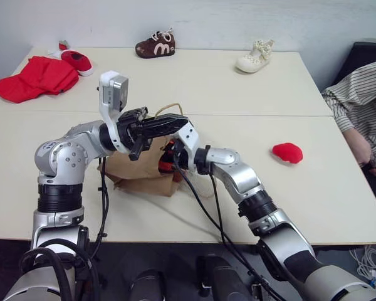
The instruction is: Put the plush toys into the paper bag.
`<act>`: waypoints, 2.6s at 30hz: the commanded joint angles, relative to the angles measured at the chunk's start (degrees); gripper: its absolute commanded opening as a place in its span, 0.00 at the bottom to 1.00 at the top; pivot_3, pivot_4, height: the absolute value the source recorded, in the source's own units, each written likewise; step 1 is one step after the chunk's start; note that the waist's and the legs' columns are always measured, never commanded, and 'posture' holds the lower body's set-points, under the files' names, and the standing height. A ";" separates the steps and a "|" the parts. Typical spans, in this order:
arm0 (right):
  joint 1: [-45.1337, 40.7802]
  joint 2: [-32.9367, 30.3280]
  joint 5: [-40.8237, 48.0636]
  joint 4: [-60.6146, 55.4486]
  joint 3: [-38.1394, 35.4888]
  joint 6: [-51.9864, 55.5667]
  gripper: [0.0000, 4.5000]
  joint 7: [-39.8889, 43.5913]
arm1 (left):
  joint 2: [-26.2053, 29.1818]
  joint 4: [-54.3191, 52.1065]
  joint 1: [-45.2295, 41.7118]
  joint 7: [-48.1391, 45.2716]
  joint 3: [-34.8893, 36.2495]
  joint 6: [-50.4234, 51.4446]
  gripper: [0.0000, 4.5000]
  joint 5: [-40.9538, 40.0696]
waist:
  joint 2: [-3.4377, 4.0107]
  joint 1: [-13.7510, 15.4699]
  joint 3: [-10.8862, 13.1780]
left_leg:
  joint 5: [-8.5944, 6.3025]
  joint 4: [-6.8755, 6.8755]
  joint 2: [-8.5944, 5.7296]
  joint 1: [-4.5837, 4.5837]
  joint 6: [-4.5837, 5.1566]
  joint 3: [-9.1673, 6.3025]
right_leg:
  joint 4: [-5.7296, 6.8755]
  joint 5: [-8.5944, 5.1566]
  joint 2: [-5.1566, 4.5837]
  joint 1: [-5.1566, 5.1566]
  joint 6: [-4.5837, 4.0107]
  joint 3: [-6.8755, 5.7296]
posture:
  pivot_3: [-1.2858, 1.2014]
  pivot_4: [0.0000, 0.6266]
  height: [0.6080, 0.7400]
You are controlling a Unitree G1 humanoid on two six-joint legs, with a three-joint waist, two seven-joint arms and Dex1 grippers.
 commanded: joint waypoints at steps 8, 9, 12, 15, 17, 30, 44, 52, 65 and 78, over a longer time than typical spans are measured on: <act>23.48 -21.37 27.53 -38.40 -21.43 15.28 0.90 11.86 | 0.98 -2.20 3.08 0.09 1.88 -2.51 0.00 -0.25 | 0.01 0.73 0.00 | -0.07 0.04 0.00 -0.05 0.02 -0.19 | -0.25 0.00 0.01 0.10 0.01 -0.14 | 0.52 0.24 1.00; 27.13 -24.07 27.50 -40.29 -23.52 15.84 0.90 11.72 | 1.04 -2.29 3.22 0.10 1.96 -2.61 0.00 -0.29 | 0.01 0.83 0.00 | -0.07 0.05 -0.01 -0.05 0.02 -0.20 | -0.24 0.00 0.01 0.11 0.01 -0.14 | 0.52 0.24 1.00; 39.20 -28.80 26.85 -43.92 -32.92 13.65 0.98 10.63 | 1.10 -2.62 3.49 0.07 2.03 -3.32 0.00 -0.17 | 0.01 1.54 0.00 | -0.08 0.05 -0.03 -0.01 0.04 -0.18 | -0.30 0.01 0.02 0.16 0.01 -0.10 | 0.52 0.24 1.00; 51.63 -29.12 21.81 -44.60 -41.60 6.62 1.00 8.96 | 1.14 -2.91 3.20 -0.11 1.85 -3.98 0.00 -0.09 | 0.01 1.68 0.00 | -0.09 0.03 -0.06 0.01 0.02 -0.20 | -0.35 0.01 0.07 0.22 0.02 -0.08 | 0.52 0.24 1.00; 58.42 -26.44 17.85 -43.27 -47.04 0.30 1.00 5.98 | 1.16 -3.09 2.88 -0.30 1.58 -4.34 0.00 0.10 | 0.01 1.74 0.00 | -0.08 0.03 -0.08 0.04 0.03 -0.19 | -0.37 0.03 0.09 0.27 0.06 -0.03 | 0.52 0.24 1.00; 47.03 -34.54 4.89 -27.64 -39.69 -3.03 1.00 -1.26 | 0.78 -1.54 0.64 -0.51 0.17 -5.54 0.00 1.46 | 0.10 0.40 0.06 | -0.04 0.11 -0.10 0.23 0.08 0.06 | -0.26 0.16 0.12 0.35 0.18 0.24 | 0.52 0.24 1.00; 4.50 -37.68 -7.33 23.04 -17.88 -2.99 0.49 7.59 | 2.60 -3.47 0.75 -0.27 1.44 -4.99 0.00 1.27 | 0.57 0.03 0.35 | -0.02 0.07 -0.04 0.08 0.13 0.13 | -0.43 0.15 0.10 0.21 0.19 0.21 | 0.52 0.24 1.00; 7.61 -37.75 5.19 -2.55 -18.47 8.88 0.14 20.90 | 3.46 -3.79 -0.56 -2.98 2.17 -3.93 0.00 -1.47 | 0.65 0.03 0.40 | -0.03 0.15 -0.02 0.07 0.11 0.11 | -0.33 0.17 0.10 0.21 0.21 0.20 | 0.52 0.24 1.00; 2.92 -6.57 4.12 -20.14 -2.51 22.16 0.14 -6.21 | 4.97 -5.88 -2.34 -5.48 0.91 4.06 0.00 -6.24 | 0.64 0.73 0.40 | -0.05 0.36 -0.13 -0.06 0.12 -0.01 | -0.06 0.11 -0.09 0.05 0.10 0.05 | 0.52 0.24 1.00; -3.07 4.57 -0.86 -3.02 -1.42 15.20 0.36 -10.77 | 4.44 -8.50 1.02 -4.89 0.30 2.96 0.00 -5.52 | 0.63 -1.10 0.39 | -0.07 0.29 -0.03 -0.06 0.14 0.01 | -0.04 0.12 0.01 0.05 0.12 0.07 | 0.52 0.24 1.00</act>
